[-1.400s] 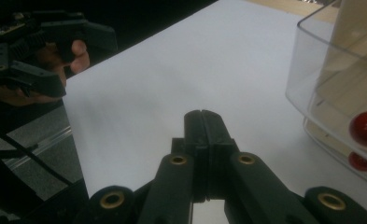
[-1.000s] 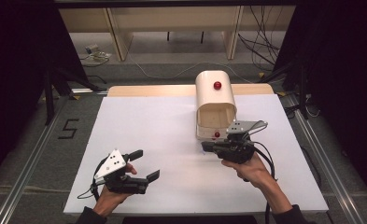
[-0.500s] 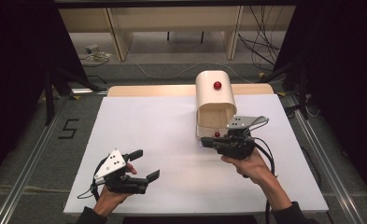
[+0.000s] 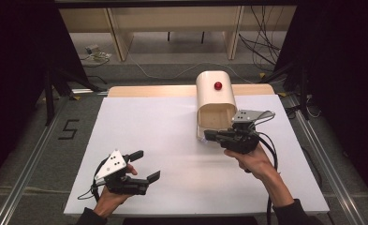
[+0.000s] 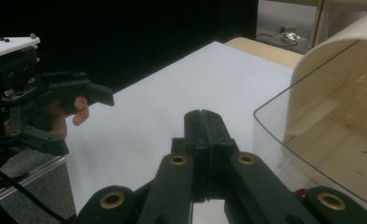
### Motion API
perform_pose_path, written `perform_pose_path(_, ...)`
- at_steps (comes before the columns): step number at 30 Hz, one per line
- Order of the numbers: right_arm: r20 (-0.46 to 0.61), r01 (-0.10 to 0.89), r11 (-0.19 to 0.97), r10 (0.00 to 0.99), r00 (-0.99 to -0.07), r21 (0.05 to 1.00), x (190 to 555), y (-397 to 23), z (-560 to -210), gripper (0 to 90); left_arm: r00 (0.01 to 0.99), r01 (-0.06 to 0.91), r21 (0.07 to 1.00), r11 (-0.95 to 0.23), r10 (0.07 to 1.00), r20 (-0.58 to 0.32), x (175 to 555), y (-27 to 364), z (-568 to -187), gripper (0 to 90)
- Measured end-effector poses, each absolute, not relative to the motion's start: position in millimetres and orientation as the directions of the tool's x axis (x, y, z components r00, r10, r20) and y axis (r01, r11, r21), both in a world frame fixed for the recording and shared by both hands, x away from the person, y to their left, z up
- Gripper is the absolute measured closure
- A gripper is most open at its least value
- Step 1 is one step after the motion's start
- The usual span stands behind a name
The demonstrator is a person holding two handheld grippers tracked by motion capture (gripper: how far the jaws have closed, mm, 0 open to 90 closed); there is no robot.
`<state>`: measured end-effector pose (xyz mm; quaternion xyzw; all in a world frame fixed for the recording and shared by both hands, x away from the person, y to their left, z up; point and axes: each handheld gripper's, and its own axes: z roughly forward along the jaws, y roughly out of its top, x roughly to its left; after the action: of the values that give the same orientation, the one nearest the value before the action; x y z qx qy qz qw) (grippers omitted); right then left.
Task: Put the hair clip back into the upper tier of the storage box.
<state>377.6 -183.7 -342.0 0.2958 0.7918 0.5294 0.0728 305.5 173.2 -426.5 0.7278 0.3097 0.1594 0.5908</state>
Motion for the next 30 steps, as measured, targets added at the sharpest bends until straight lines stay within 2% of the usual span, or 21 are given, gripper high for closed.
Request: perform_pose_path(30,0.197,0.383,0.173,0.63,-0.751,0.907,398,-197,-336,90.0,0.758,0.263,0.959,-0.109,0.639,-0.135,306,174,-426,6.4)
